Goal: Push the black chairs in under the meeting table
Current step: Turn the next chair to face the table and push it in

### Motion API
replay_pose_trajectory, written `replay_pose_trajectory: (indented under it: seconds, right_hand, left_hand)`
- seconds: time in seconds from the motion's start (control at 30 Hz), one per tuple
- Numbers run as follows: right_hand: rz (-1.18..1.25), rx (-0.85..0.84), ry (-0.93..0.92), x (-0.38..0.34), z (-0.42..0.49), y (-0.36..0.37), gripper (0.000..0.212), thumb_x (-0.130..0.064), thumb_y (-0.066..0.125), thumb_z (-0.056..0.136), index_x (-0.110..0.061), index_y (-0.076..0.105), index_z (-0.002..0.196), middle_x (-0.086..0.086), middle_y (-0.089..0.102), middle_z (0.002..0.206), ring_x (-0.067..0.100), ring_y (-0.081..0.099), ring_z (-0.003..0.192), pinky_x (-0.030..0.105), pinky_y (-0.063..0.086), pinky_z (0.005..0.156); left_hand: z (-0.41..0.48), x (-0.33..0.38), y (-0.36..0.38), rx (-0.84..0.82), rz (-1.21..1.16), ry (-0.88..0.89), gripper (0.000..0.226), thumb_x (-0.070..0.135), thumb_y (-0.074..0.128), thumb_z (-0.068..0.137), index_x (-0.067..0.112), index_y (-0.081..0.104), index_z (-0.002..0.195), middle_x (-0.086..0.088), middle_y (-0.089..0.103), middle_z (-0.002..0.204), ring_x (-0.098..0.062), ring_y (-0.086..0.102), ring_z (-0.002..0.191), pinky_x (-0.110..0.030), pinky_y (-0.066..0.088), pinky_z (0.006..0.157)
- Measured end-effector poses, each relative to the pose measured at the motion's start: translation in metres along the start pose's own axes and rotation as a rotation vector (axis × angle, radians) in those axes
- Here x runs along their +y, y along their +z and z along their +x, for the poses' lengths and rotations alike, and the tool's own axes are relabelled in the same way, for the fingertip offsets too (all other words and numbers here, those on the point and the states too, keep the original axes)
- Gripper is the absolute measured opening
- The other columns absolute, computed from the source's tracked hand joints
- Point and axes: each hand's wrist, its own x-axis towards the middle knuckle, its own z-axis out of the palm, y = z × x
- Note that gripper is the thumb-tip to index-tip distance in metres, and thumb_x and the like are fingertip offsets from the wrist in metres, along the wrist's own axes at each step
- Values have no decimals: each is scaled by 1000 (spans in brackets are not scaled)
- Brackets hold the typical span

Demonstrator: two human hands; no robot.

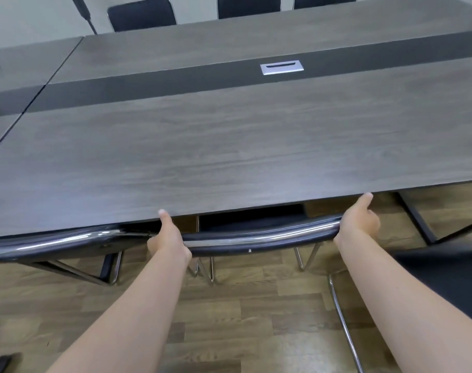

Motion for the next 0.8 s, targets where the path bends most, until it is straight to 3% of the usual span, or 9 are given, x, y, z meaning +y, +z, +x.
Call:
replay_pose_trajectory:
  seconds: [0.13,0.3,0.47,0.57,0.73,0.8]
  right_hand:
    - [42,16,-17,-3,12,18,75,-65,45,99,-11,48,151,8,59,148,35,58,131,49,50,109]
    - [43,38,-21,-5,23,32,67,-58,48,100,-7,55,143,6,63,130,33,62,122,41,50,97]
    - [53,57,-8,-9,24,47,65,-51,52,102,1,53,141,15,61,142,36,60,126,39,47,94]
    - [51,71,0,-10,22,52,71,-53,54,100,0,49,146,15,58,149,37,58,131,42,47,101]
    - [-4,-92,23,-15,10,49,62,-50,50,105,-3,50,145,10,56,125,30,56,109,39,45,89]
    - [-37,-190,56,-18,5,48,66,-55,48,105,-6,47,149,10,56,136,33,56,117,44,45,94]
  left_hand:
    - [10,6,16,-31,-36,5,101,74,77,73,13,49,149,-7,59,145,-37,62,123,-51,52,107]
    - [16,15,30,-64,-36,-11,95,70,77,79,11,48,147,-9,60,140,-37,60,122,-50,52,107]
    - [15,26,36,-88,-52,4,88,65,77,83,6,50,142,-10,60,135,-35,60,110,-42,51,90]
    - [15,29,33,-101,-57,3,88,66,77,83,4,52,140,-11,61,136,-37,61,111,-41,51,89]
    - [25,35,28,-108,-43,-11,86,68,70,86,5,50,142,-13,60,138,-38,59,114,-51,52,105]
    - [27,39,23,-137,-42,-28,83,70,67,88,9,49,141,-13,59,135,-38,59,110,-56,54,103]
